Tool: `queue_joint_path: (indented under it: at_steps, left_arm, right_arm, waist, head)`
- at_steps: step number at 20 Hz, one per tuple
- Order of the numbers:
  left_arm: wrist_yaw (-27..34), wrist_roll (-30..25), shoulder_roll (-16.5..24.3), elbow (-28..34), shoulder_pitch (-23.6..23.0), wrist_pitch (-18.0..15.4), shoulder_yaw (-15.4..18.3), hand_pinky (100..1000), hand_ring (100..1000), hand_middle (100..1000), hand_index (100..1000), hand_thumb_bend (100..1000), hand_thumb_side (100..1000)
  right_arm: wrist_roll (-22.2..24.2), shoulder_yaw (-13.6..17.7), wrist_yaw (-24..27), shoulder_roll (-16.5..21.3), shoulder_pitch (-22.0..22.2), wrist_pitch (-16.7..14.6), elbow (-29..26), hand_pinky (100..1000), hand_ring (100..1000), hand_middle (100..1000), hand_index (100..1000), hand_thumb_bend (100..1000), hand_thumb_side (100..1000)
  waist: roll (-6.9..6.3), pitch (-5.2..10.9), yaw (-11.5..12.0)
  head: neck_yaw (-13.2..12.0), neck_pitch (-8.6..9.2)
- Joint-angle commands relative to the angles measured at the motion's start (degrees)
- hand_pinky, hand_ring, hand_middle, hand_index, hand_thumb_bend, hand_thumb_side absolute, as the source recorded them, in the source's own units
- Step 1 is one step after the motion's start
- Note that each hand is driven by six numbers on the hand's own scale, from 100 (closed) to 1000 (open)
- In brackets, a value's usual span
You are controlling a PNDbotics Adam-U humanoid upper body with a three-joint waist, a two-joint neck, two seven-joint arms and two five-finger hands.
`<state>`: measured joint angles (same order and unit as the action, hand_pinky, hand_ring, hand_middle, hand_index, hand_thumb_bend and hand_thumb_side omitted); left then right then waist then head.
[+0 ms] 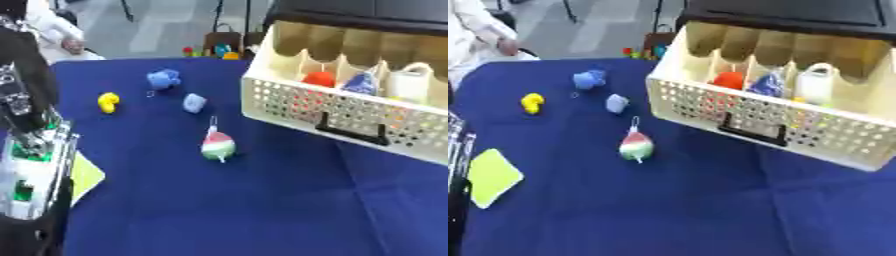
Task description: Pick up objects from table and place into drawer.
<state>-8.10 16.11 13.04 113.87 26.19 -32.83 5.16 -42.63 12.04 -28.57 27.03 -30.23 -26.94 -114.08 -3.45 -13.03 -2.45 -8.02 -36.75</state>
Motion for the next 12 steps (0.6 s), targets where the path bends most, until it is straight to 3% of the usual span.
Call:
queue_joint_path:
  at_steps: [1, 7, 12]
  left_arm:
    - [-0.1, 0.2, 0.3, 0.7, 0.4, 0.0, 0.5, 612, 811, 742, 893, 361, 698]
    - [-0.5, 0.3, 1.3, 0.7, 0.2, 0.4, 0.7, 610, 812, 743, 893, 343, 700]
    - [-2.9, 1.5, 9.8, 0.7, -1.5, 3.5, 1.9, 604, 811, 744, 898, 262, 695]
  right_arm:
    - [-0.7, 0.4, 0.1, 1.5, -0.6, -0.8, -0.5, 560, 612, 685, 736, 100, 910]
    - [-0.6, 0.3, 0.1, 1.6, -0.6, -0.8, -0.5, 560, 611, 680, 735, 100, 911]
    - [-0.4, 0.2, 0.2, 1.8, -0.3, -0.8, -0.5, 560, 611, 680, 735, 100, 911]
  waist:
    - [0.25, 0.73, 0.0]
    - [0.28, 0.54, 0.2]
    - [-0.08, 0.84, 0.1]
  head:
    - [0.0, -0.26]
    - [-0.3, -0.20]
    - [-0.8, -1.81]
